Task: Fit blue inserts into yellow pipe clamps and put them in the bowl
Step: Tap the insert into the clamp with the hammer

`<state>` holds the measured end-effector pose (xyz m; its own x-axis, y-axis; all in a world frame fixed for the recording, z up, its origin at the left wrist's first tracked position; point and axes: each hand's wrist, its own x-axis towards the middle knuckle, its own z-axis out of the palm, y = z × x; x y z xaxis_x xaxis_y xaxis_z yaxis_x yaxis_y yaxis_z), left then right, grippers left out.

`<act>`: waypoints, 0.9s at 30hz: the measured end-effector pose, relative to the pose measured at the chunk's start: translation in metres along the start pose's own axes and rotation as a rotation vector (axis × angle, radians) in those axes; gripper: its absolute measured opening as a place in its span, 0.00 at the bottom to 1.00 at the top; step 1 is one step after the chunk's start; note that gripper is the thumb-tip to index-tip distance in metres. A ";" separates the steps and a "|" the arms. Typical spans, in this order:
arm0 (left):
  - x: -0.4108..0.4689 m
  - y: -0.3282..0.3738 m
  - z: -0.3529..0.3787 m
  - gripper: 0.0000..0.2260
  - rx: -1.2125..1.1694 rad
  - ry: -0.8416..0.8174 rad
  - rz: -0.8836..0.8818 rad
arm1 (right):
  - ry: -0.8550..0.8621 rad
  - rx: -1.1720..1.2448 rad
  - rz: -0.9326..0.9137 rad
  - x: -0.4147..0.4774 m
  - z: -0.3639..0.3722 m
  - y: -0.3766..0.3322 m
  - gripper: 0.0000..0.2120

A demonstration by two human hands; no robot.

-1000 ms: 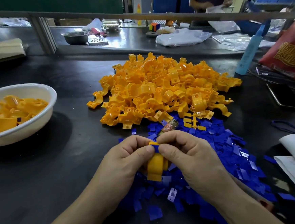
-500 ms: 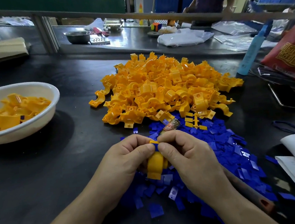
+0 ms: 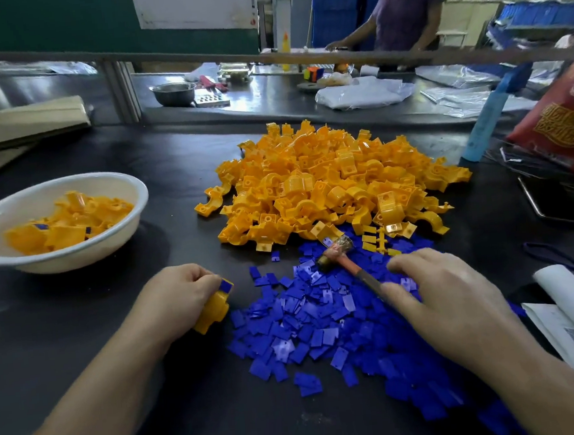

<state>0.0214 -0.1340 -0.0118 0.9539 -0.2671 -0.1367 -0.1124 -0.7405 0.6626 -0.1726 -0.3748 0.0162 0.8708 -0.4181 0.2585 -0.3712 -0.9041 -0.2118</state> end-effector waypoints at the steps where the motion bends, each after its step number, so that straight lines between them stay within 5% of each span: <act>1: -0.001 -0.002 0.000 0.11 0.070 0.014 0.015 | -0.034 -0.051 0.023 -0.005 0.000 0.003 0.20; 6: -0.016 -0.013 0.011 0.30 0.335 0.141 0.087 | -0.180 -0.201 0.064 -0.025 0.015 0.015 0.18; 11: -0.034 -0.013 0.032 0.21 0.433 0.274 0.196 | -0.158 -0.200 0.050 -0.029 0.018 0.014 0.10; 15: -0.035 -0.020 0.036 0.27 0.321 0.303 0.176 | -0.172 -0.124 0.077 -0.028 0.011 0.011 0.06; 21: -0.034 -0.024 0.034 0.18 0.281 0.303 0.186 | -0.260 0.633 0.187 -0.035 -0.016 -0.033 0.07; 27: -0.034 -0.028 0.038 0.19 0.288 0.362 0.268 | -0.394 0.517 -0.023 -0.032 0.001 -0.068 0.06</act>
<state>-0.0181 -0.1272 -0.0538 0.9106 -0.2775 0.3062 -0.3882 -0.8284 0.4038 -0.1746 -0.2995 0.0216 0.9662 -0.2464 -0.0756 -0.2334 -0.7122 -0.6621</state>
